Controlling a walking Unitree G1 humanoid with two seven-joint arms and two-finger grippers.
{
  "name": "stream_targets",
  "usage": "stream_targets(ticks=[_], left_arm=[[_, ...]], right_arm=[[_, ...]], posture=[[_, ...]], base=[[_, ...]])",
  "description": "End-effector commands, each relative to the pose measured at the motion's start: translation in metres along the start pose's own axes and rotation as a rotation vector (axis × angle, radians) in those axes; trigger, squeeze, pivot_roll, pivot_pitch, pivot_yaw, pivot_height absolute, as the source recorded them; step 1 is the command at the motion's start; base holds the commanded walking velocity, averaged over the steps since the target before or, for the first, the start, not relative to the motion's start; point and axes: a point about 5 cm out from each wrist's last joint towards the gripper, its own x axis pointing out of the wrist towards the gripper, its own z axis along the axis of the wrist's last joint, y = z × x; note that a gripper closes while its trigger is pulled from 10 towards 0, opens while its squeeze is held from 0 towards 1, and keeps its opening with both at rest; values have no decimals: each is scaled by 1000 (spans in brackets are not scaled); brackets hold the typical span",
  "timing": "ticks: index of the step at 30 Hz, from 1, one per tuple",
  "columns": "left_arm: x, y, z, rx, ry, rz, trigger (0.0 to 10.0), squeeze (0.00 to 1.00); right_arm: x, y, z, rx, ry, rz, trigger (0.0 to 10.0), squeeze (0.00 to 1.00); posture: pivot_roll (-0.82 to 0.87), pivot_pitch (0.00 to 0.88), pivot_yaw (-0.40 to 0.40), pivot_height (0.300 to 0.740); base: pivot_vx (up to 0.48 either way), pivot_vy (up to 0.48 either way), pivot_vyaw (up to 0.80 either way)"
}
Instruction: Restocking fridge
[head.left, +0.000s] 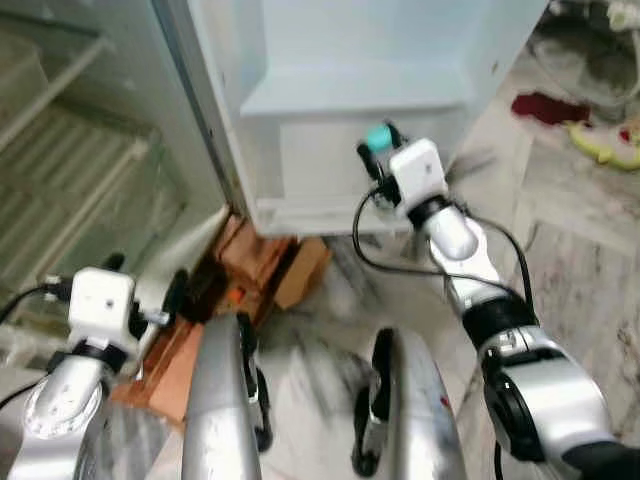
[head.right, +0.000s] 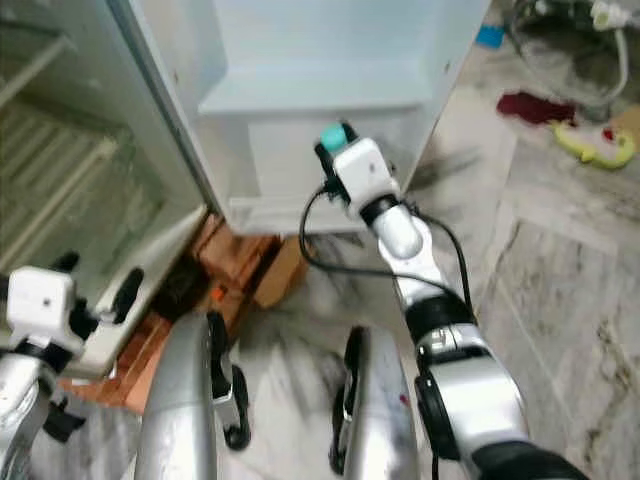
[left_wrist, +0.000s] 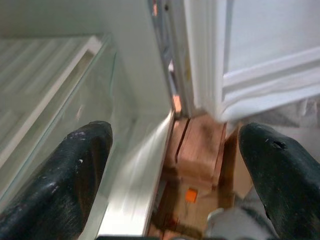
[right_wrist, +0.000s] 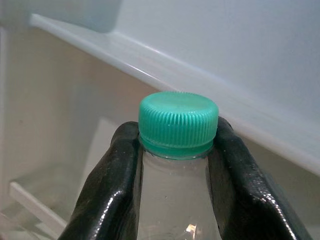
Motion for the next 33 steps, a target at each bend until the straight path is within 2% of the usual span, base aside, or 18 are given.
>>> stream_targets(ticks=[1,2,3,4,5,6,8,11,16,24,28,31,33], left_arm=[[-6,4,0,3,18,4,10000,0],[-8,5,-1,6,27,4,10000,0],[-8,5,-1,6,27,4,10000,0],[-14,6,-1,11,43,4,10000,0],[-15,6,0,13,50,1,10000,0],[-15,6,0,13,50,1,10000,0],[-17,6,1,15,60,-4,10000,0],[-19,7,2,13,66,-3,10000,0],[-21,6,2,14,76,-7,10000,0],[-26,3,2,13,94,-10,10000,0],[-28,4,1,13,96,-9,10000,0],[-29,5,1,14,98,-7,10000,0],[-28,5,2,16,99,-4,10000,0]], right_arm=[[3,-2,6,-52,-42,41,10000,0],[5,1,9,-113,-61,80,10000,0],[5,1,9,-113,-61,80,10000,0],[6,5,13,-242,-94,164,10000,0],[6,5,12,-308,-99,194,10000,0],[6,5,12,-308,-99,194,10000,0],[5,2,11,-390,-94,222,10000,0],[3,-5,8,-442,-76,229,10000,0],[-3,-11,1,-501,-47,232,10000,0],[-20,-27,-21,-561,78,175,10000,0],[-19,-28,-19,-596,60,166,10000,0],[-14,-28,-12,-613,13,149,10000,0],[-4,-27,1,-606,-55,126,10000,0]], posture=[[199,331,-2,574],[204,341,3,574],[204,341,3,574],[211,356,10,574],[212,363,12,574],[212,363,12,574],[216,371,16,574],[217,377,17,574],[218,384,15,574],[226,391,7,574],[228,392,6,574],[228,391,5,574],[226,393,4,574]], base=[[0,0,0],[0,0,0],[0,0,0],[0,0,0],[0,0,0],[0,0,0],[0,0,0],[0,0,0],[0,0,0],[0,0,0],[0,0,0],[0,0,0],[0,0,0]])
